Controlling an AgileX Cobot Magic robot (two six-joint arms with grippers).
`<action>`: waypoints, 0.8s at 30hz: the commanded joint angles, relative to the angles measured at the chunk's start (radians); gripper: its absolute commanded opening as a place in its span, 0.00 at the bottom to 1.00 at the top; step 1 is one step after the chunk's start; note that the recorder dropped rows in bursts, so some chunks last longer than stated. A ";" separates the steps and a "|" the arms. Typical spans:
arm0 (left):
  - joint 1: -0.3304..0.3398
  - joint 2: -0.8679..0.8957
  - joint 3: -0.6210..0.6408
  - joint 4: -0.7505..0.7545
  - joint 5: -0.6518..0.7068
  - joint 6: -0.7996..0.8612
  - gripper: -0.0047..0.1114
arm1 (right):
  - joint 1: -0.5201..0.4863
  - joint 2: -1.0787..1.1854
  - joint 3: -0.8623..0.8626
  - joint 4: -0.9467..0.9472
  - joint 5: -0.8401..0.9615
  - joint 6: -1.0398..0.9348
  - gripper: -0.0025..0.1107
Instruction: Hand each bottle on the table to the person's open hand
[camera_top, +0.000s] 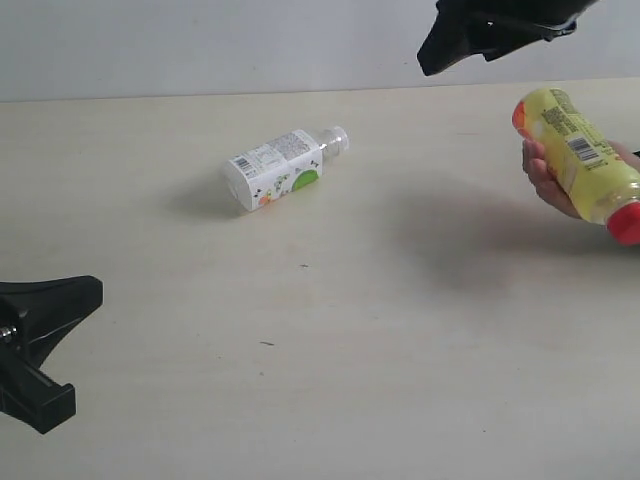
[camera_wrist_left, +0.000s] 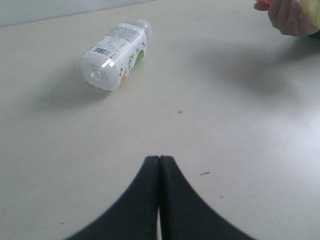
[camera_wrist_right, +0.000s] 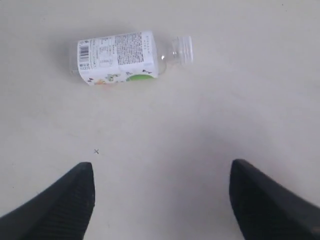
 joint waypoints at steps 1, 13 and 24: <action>0.002 -0.007 0.002 0.002 -0.009 0.002 0.04 | 0.012 0.010 -0.020 -0.012 -0.029 -0.010 0.54; 0.002 -0.007 0.002 0.002 -0.009 0.002 0.04 | 0.012 -0.373 0.579 0.892 -0.709 -0.973 0.02; 0.002 -0.007 0.002 0.002 -0.009 0.002 0.04 | 0.012 -0.698 0.877 1.156 -0.715 -1.246 0.02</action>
